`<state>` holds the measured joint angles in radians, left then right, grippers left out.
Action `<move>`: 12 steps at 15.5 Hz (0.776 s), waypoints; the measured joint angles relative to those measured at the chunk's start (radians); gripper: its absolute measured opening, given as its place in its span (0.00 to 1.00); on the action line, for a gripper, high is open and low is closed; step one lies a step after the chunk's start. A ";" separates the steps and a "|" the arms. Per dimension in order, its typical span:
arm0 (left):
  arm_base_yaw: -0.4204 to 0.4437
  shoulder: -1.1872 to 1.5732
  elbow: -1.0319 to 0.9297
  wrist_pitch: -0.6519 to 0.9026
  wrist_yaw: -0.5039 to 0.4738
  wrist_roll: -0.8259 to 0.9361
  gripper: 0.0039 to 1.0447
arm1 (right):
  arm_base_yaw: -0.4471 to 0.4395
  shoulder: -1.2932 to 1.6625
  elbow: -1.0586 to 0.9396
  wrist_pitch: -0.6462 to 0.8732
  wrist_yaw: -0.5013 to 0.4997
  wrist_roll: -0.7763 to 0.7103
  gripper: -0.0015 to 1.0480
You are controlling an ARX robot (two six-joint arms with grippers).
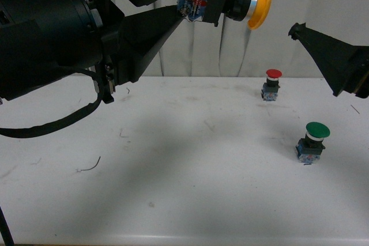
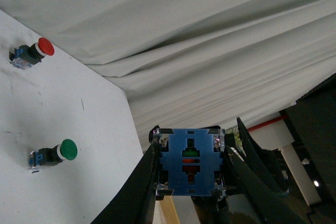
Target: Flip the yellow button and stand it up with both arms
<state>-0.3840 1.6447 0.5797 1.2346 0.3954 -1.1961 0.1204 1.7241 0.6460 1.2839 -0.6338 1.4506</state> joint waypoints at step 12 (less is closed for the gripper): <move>0.023 0.000 0.000 0.023 0.018 -0.008 0.29 | 0.113 0.089 0.076 0.000 -0.181 0.213 0.94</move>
<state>-0.3614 1.6447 0.5797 1.2575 0.4129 -1.2037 0.2333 1.8130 0.7216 1.2835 -0.8150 1.6638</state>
